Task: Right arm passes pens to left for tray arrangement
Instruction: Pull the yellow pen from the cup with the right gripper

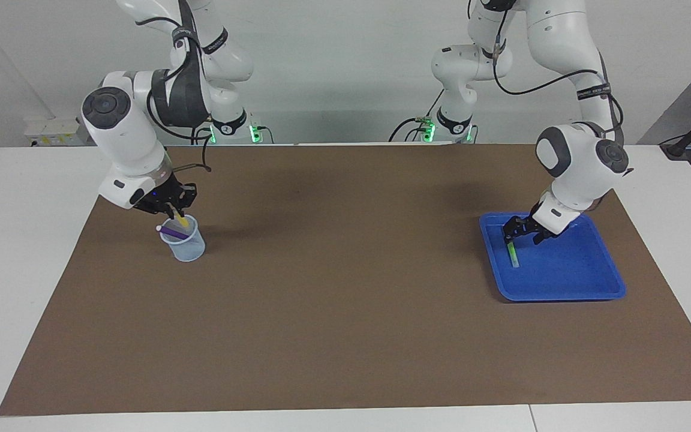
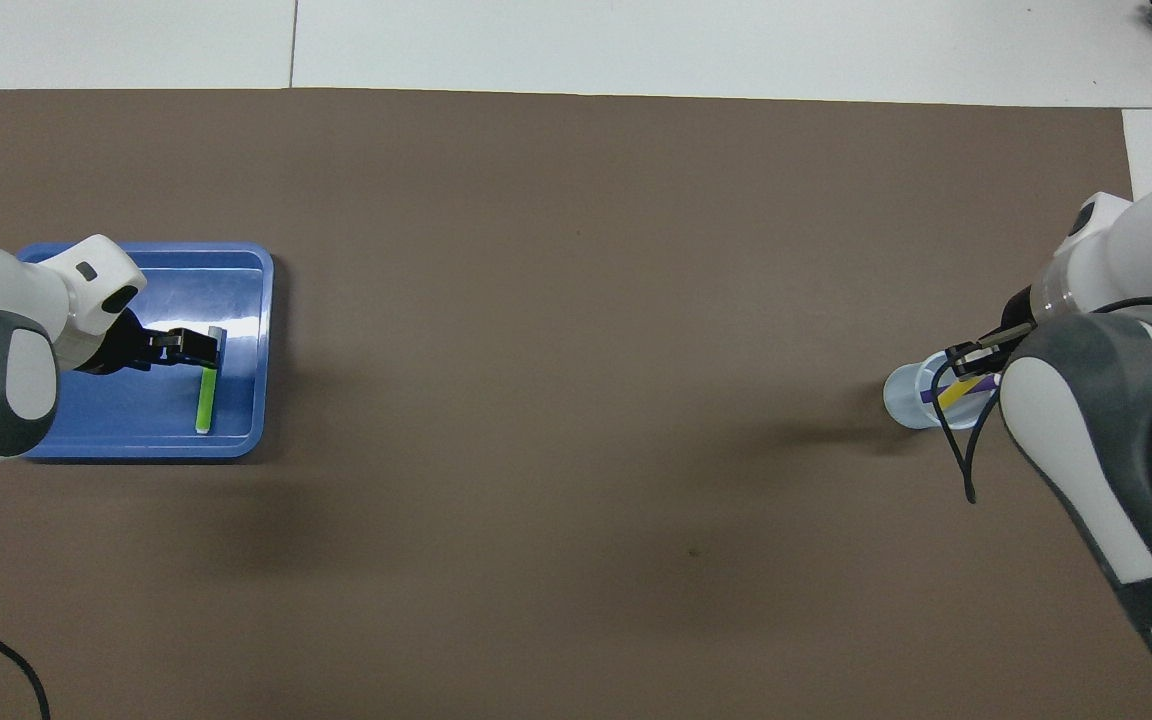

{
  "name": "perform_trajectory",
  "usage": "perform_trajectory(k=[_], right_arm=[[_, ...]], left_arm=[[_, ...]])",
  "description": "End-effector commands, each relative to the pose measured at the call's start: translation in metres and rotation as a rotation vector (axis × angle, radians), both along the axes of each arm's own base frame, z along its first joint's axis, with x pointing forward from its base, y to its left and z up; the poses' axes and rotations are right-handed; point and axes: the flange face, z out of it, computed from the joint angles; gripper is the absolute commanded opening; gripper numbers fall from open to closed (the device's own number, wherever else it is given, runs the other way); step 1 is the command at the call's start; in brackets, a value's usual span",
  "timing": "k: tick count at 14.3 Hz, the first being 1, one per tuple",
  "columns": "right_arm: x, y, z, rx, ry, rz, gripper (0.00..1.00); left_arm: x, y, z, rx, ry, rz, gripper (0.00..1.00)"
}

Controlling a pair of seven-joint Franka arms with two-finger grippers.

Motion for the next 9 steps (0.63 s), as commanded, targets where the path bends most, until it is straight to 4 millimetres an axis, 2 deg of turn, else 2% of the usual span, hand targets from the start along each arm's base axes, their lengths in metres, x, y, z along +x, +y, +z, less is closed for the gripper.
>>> perform_trajectory(k=[1,2,5,7,9], right_arm=[[0.004,0.007,0.048,0.062,0.001,0.011,0.00],[0.004,0.018,0.064,0.065,-0.009,0.030,0.00],[0.000,0.049,0.092,0.069,-0.049,0.070,0.00],[-0.002,0.069,0.099,0.087,-0.066,0.044,0.00],[-0.001,0.088,0.103,0.212,-0.069,-0.067,0.00]], left_arm=[[-0.001,-0.006,0.042,-0.005,0.016,0.083,0.86],[-0.001,-0.013,0.056,-0.032,0.017,0.138,0.86],[-0.005,-0.031,0.090,-0.150,0.002,0.371,0.86],[-0.008,-0.055,0.110,-0.200,0.004,0.524,0.86],[-0.009,-0.074,0.132,-0.250,-0.005,0.671,0.86]])
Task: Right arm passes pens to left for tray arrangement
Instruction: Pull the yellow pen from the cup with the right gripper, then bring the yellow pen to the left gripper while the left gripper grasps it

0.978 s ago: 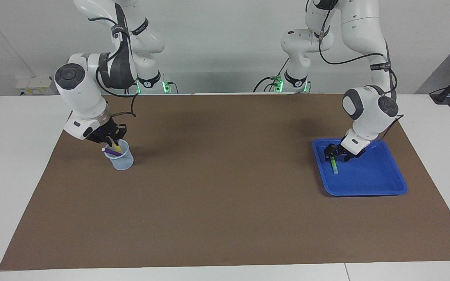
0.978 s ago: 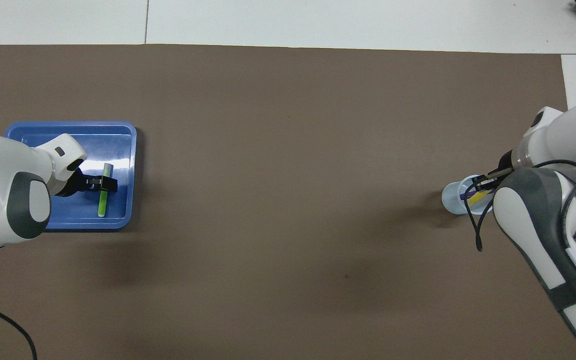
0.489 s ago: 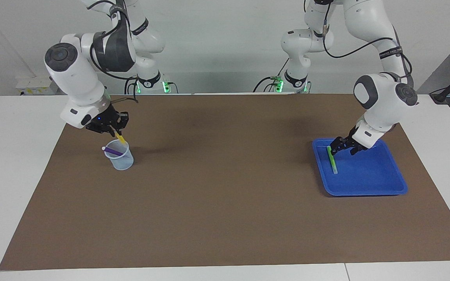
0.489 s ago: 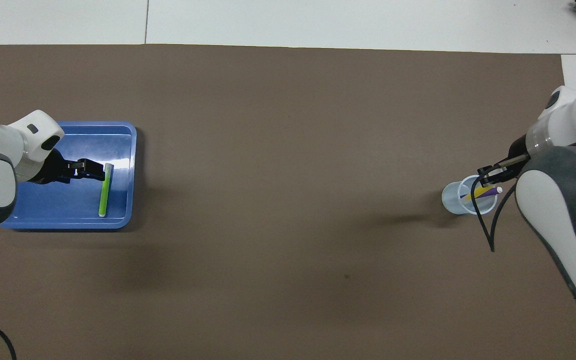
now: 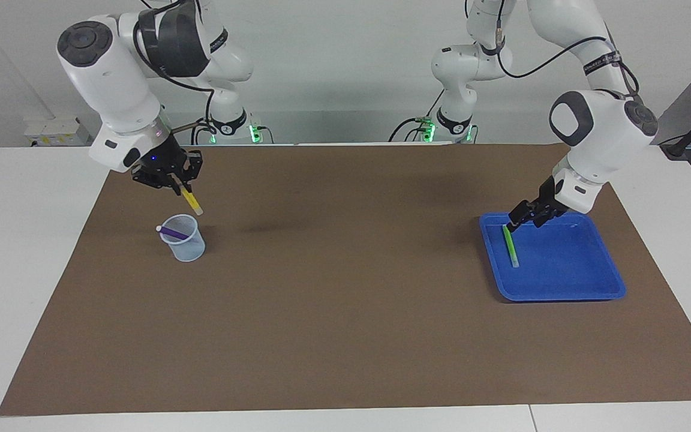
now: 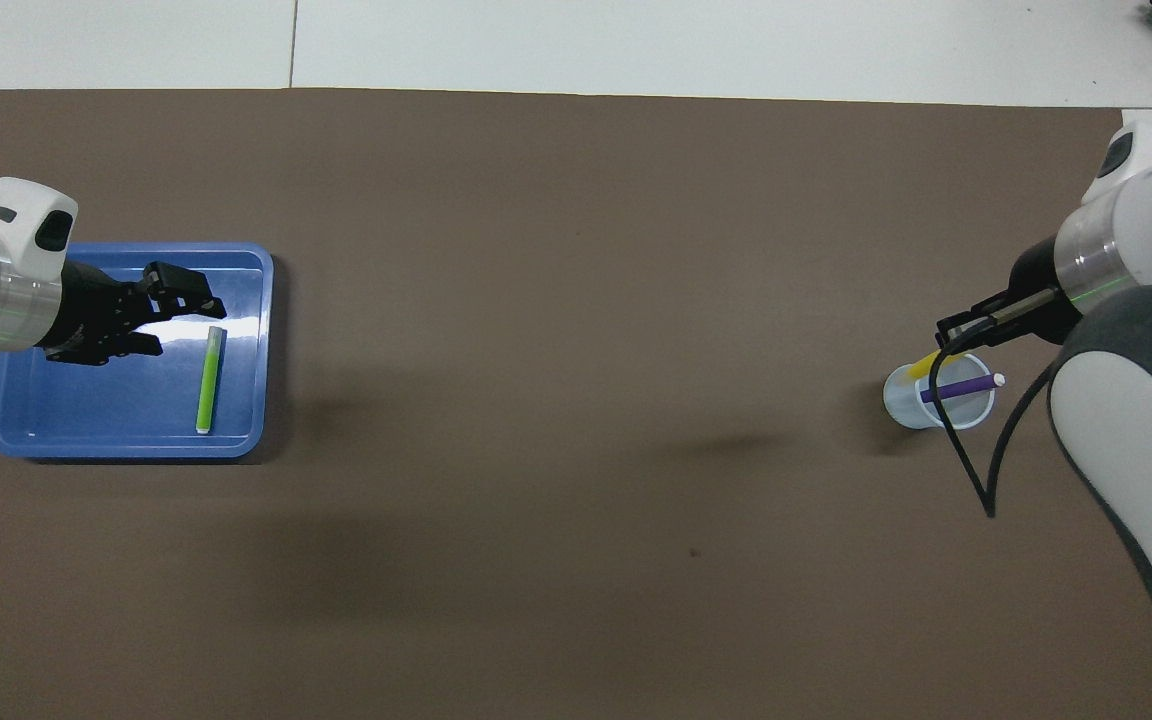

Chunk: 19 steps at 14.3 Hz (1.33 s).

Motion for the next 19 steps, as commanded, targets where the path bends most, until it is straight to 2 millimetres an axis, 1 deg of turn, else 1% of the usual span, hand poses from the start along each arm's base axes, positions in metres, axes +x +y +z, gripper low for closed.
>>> perform_trajectory(k=[1,2,3,5,6,7,8,9,11,13,16,18,19], right_arm=[[0.003,0.020,0.008,0.138,-0.006,-0.132,0.00],[0.004,0.036,0.009,0.174,-0.019,-0.165,0.00],[0.006,0.047,0.010,0.209,-0.036,-0.200,0.00],[0.010,0.058,0.005,0.280,-0.063,-0.293,0.00],[0.007,0.078,0.004,0.322,-0.083,-0.330,0.00],[0.006,0.090,0.001,0.354,-0.102,-0.382,0.00],[0.003,0.107,0.000,0.390,-0.125,-0.444,0.00],[-0.004,0.124,-0.005,0.416,-0.124,-0.502,0.00],[-0.013,0.152,-0.006,0.495,-0.106,-0.638,0.00],[-0.019,0.171,-0.007,0.575,-0.109,-0.753,0.00],[-0.028,0.196,-0.005,0.671,-0.128,-0.880,0.00],[-0.033,0.208,-0.003,0.701,-0.128,-0.918,0.00],[-0.035,0.212,-0.001,0.715,-0.131,-0.926,0.00]], left_arm=[[-0.005,-0.020,0.029,-0.069,-0.004,0.193,0.86],[-0.006,-0.026,0.038,-0.106,-0.003,0.255,0.86],[-0.008,-0.032,0.045,-0.137,0.004,0.303,0.86],[-0.012,-0.042,0.055,-0.208,0.032,0.398,0.86],[-0.012,-0.050,0.059,-0.249,0.045,0.448,0.86],[-0.013,-0.056,0.063,-0.289,0.064,0.509,0.86],[-0.013,-0.065,0.066,-0.320,0.071,0.566,0.85],[-0.013,-0.077,0.068,-0.338,0.075,0.611,0.85],[-0.014,-0.099,0.071,-0.384,0.086,0.703,0.85],[-0.018,-0.127,0.074,-0.420,0.095,0.773,0.85],[-0.025,-0.155,0.071,-0.458,0.125,0.863,0.85],[-0.032,-0.173,0.071,-0.477,0.167,0.920,0.85],[-0.034,-0.179,0.071,-0.489,0.184,0.953,0.85]])
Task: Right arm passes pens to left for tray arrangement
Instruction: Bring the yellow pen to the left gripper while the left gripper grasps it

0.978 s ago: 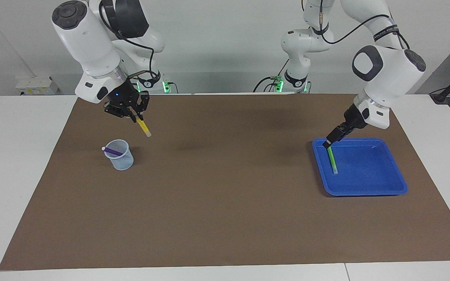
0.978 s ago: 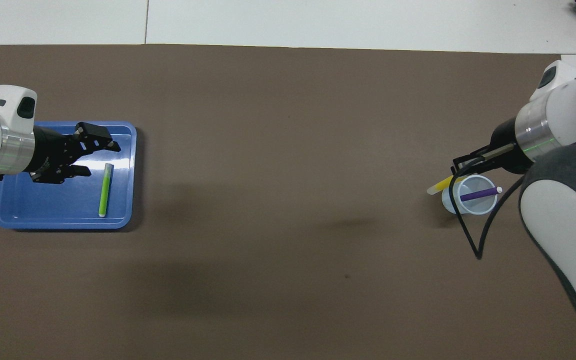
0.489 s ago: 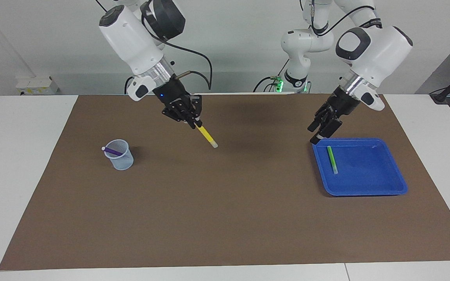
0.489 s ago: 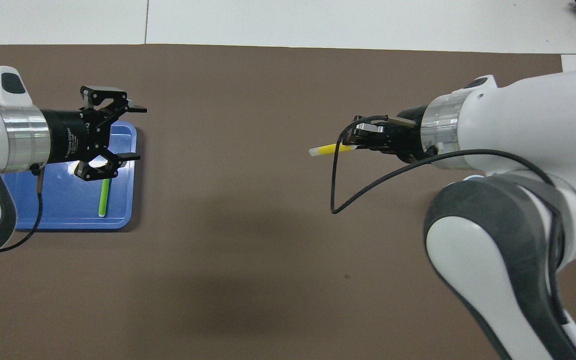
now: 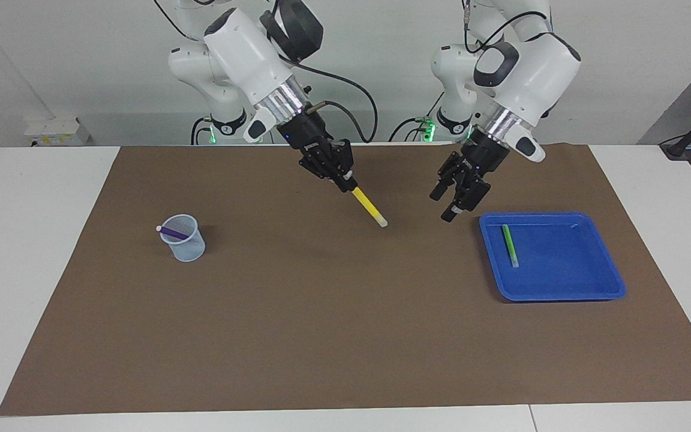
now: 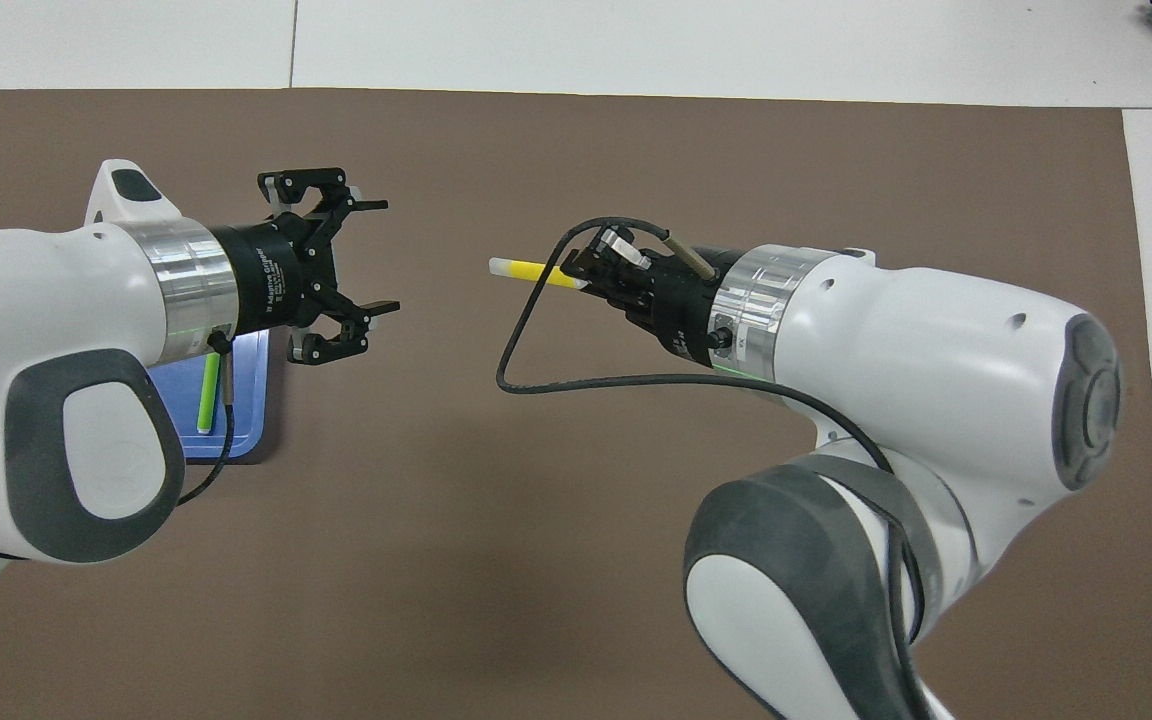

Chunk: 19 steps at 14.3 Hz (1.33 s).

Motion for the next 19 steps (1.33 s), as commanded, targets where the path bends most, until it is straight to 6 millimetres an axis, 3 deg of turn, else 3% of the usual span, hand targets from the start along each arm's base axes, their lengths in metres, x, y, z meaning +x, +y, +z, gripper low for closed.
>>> perform_trajectory(k=[1,7,15,17,19], right_arm=[[-0.013,0.005,0.002,0.063,0.003,-0.059,0.00],[-0.019,0.013,0.001,0.127,-0.013,-0.094,0.00],[-0.020,0.013,0.000,0.126,-0.013,-0.096,0.00],[-0.020,0.013,-0.001,0.125,-0.012,-0.096,0.00],[-0.019,0.012,-0.001,0.126,-0.012,-0.097,0.00]], left_arm=[[-0.008,-0.013,0.000,-0.055,0.032,0.092,0.85],[-0.018,-0.049,0.007,-0.120,0.031,0.166,0.85],[-0.027,-0.071,0.008,-0.154,-0.006,0.192,0.84],[-0.030,-0.074,0.006,-0.157,-0.014,0.196,0.80],[-0.030,-0.074,0.005,-0.158,-0.017,0.201,0.66]])
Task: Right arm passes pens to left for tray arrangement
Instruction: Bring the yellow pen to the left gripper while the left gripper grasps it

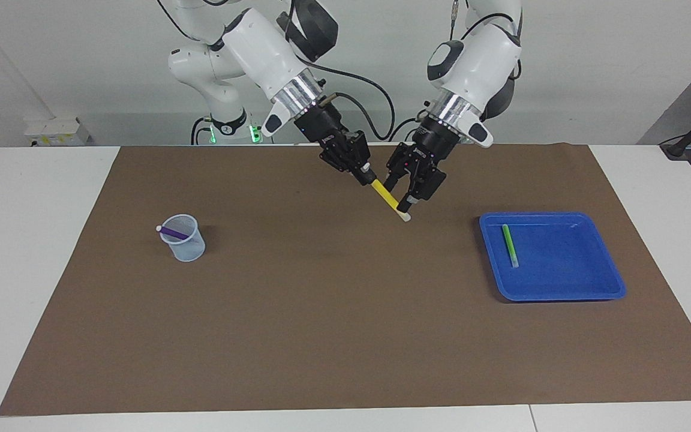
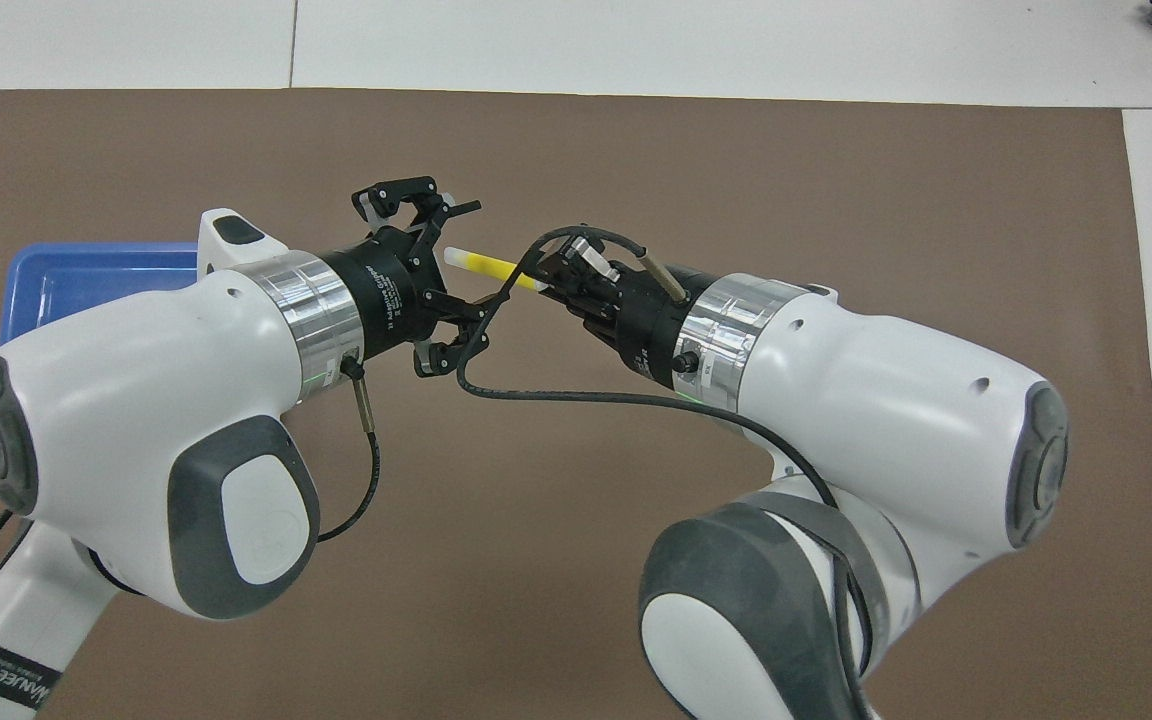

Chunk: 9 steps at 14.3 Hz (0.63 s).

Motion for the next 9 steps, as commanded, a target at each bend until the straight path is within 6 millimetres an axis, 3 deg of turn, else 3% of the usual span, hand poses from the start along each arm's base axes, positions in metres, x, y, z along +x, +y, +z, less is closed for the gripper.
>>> perform_trajectory(k=[1,4,6,9], right_arm=[[-0.0072,-0.0050,0.0012,0.020,0.003,-0.027,0.00],[-0.0065,-0.0062,0.0005,0.013,0.000,-0.019,0.00],[-0.0068,-0.0059,0.0000,0.009,0.001,-0.013,0.00],[-0.0072,-0.0060,0.0001,0.009,0.000,-0.013,0.00]], left_arm=[[-0.0046,-0.0004,-0.0037,-0.015,-0.001,0.021,0.60],[-0.0081,-0.0035,-0.0065,-0.011,0.002,0.014,0.18],[-0.0092,-0.0030,-0.0071,-0.008,0.002,0.013,0.00],[-0.0097,-0.0040,-0.0073,-0.004,0.000,0.007,0.00]])
